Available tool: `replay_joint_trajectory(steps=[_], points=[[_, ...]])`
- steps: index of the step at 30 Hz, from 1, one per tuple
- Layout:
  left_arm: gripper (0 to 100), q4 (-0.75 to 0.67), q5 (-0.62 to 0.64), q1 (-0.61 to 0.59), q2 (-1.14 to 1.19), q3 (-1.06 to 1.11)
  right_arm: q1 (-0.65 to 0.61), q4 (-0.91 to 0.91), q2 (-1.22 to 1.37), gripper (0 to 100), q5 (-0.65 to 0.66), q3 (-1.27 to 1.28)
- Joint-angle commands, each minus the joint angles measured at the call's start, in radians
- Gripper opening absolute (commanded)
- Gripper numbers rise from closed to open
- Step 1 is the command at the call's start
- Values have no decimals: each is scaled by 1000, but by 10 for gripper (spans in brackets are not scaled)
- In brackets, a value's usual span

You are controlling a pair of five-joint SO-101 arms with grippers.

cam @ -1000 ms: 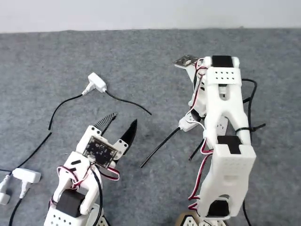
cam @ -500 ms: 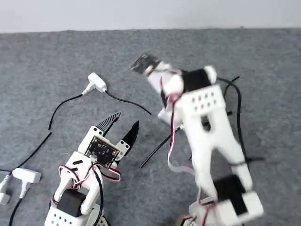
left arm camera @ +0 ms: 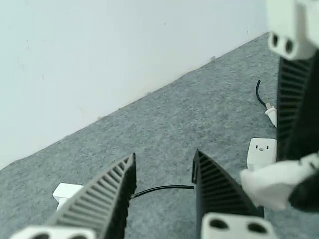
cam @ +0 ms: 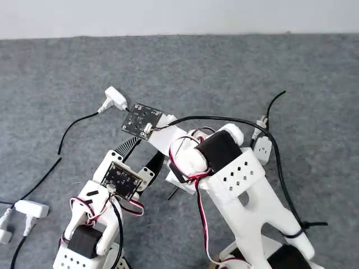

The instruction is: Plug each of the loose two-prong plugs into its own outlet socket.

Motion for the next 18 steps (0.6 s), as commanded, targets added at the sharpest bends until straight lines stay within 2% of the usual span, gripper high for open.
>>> replay_joint_trajectory(steps=[1,6,12,18], points=[[188,11,14,8,-11,-50,-12,38,-38,8,-14,-6],[188,11,15,17,-11,-45,-12,36,-38,8,-15,-29],[188,11,37,115,-11,-2,-12,38,-36,8,-15,-64],[188,8,41,129,-6,7,-8,39,-41,8,-15,-64]])
